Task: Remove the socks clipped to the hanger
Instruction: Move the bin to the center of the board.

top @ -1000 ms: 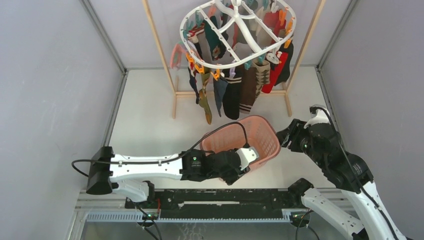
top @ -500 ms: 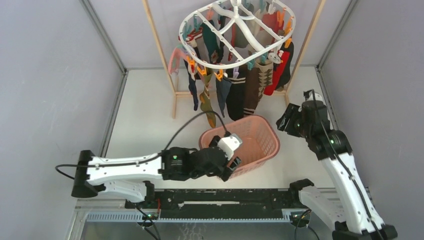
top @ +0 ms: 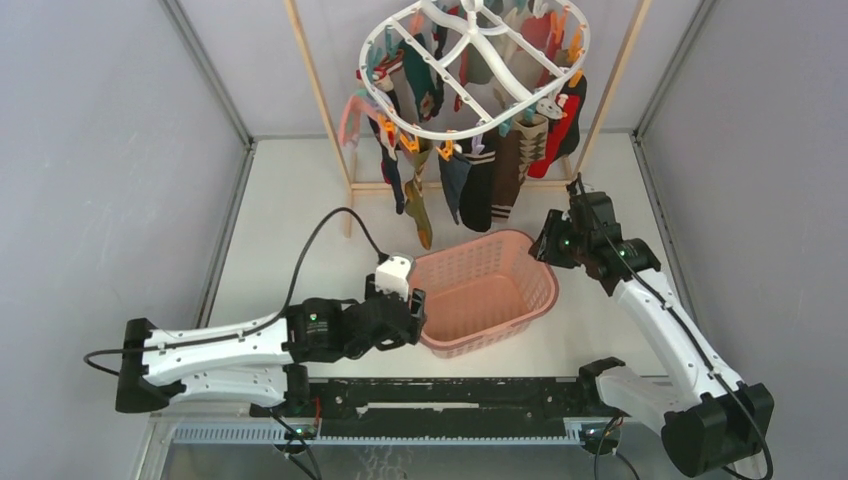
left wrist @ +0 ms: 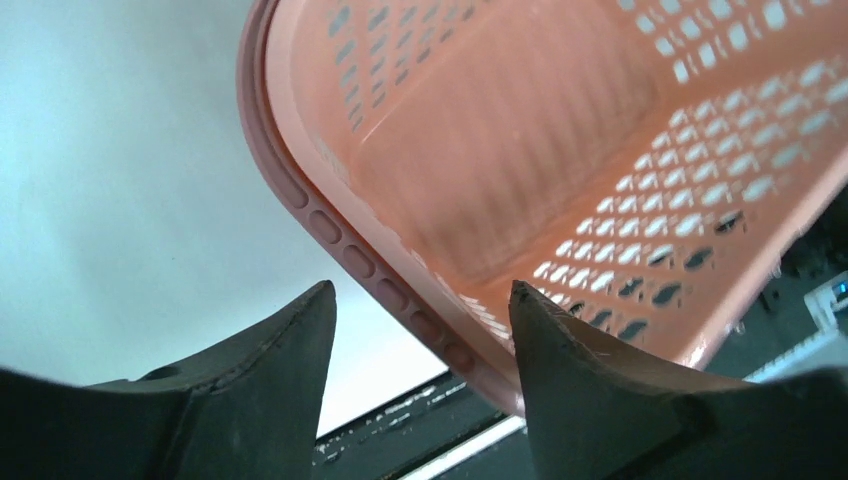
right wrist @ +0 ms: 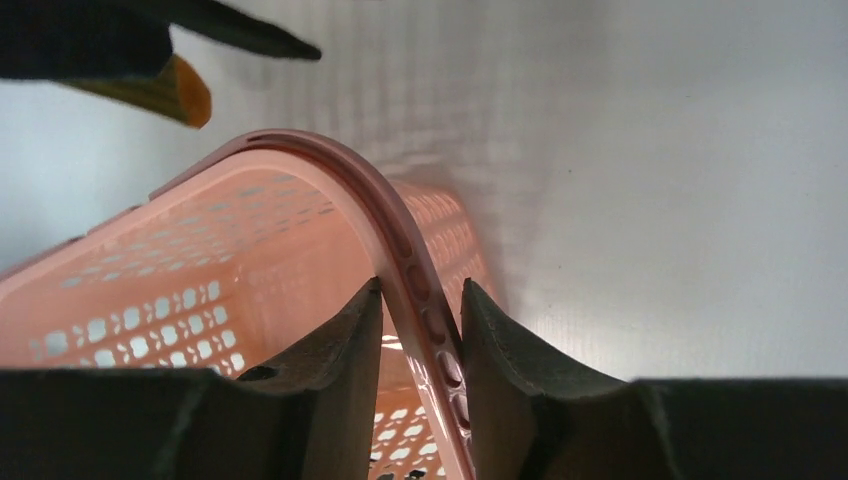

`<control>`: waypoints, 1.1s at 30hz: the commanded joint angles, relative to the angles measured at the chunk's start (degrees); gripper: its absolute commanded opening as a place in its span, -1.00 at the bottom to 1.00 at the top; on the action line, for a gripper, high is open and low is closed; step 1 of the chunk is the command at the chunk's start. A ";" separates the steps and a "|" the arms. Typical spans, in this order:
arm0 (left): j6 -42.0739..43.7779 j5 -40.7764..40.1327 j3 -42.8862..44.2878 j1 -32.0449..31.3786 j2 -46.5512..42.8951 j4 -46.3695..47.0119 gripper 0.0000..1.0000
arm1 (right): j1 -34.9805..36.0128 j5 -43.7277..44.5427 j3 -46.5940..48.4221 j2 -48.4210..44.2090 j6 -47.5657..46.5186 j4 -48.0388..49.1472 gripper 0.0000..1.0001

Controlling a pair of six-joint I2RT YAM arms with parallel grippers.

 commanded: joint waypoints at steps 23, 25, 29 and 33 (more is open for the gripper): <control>-3.17 1.95 -4.50 13.90 -11.46 -2.04 0.49 | 10.38 11.02 7.21 -16.95 0.31 -4.60 0.22; -3.15 1.51 -4.23 13.90 -14.07 -2.95 0.59 | 10.42 9.30 8.17 -16.71 -0.64 -0.89 0.22; -2.65 0.04 -4.17 13.82 -16.80 -3.54 0.99 | 10.96 6.20 8.62 -13.98 -1.48 7.79 0.22; -2.04 -0.59 -3.93 13.83 -17.94 -3.33 1.00 | 13.94 6.96 8.53 -9.21 -2.32 16.42 0.21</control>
